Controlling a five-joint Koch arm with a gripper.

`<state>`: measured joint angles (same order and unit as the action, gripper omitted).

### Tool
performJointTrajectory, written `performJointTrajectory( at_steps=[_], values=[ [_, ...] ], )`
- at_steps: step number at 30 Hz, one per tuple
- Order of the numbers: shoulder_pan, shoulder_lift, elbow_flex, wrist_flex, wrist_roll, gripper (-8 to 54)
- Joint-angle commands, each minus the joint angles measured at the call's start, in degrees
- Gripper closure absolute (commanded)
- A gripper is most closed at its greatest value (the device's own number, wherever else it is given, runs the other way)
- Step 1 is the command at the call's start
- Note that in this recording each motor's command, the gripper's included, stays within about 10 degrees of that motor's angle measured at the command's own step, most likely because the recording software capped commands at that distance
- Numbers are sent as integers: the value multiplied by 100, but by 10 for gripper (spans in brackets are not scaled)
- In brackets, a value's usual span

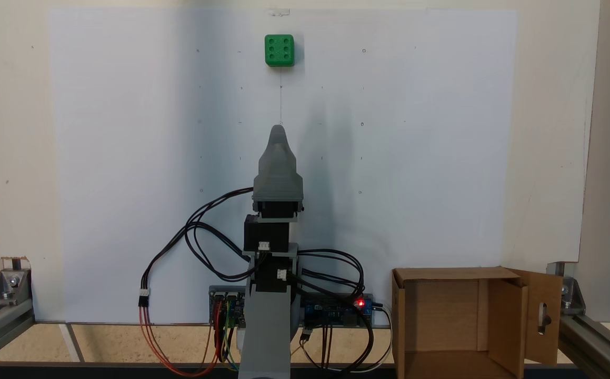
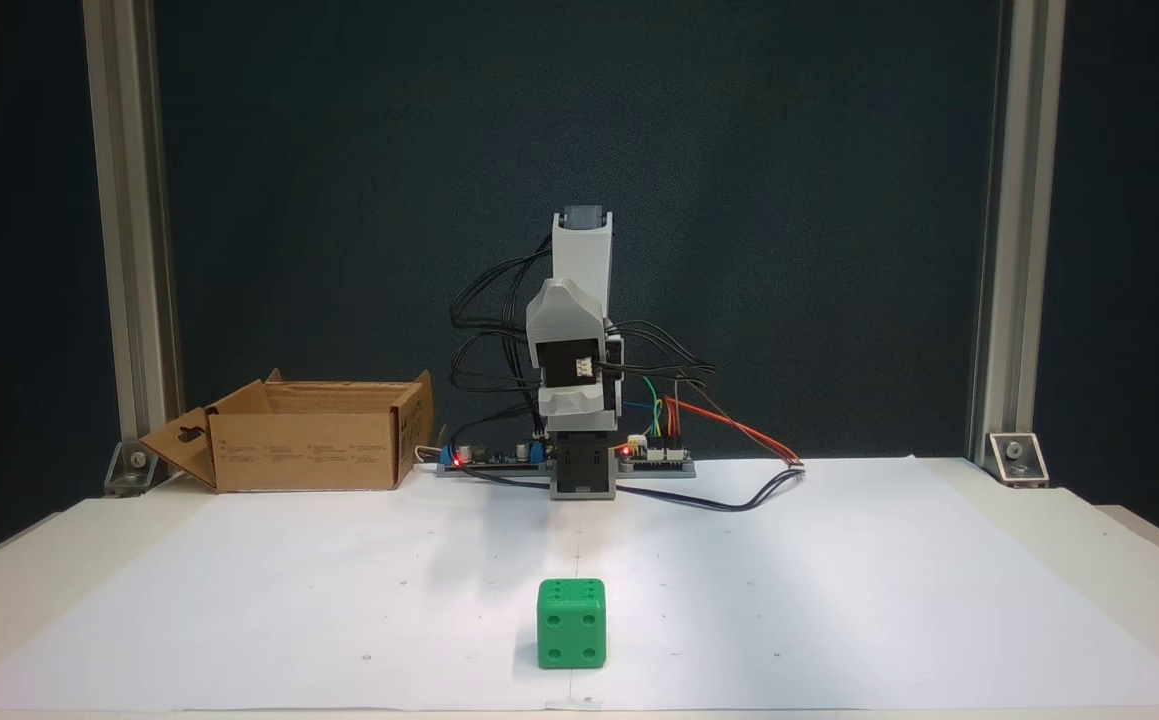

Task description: Grasp a green dice and put it in the bin.

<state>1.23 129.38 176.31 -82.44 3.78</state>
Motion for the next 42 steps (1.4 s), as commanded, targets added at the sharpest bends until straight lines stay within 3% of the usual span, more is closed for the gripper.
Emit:
performJointTrajectory(
  at_steps=[1, 42],
  values=[
    [-79, 624, 299, 404, -686, 14],
    [-35, 615, 299, 448, -729, 22]
  ],
)
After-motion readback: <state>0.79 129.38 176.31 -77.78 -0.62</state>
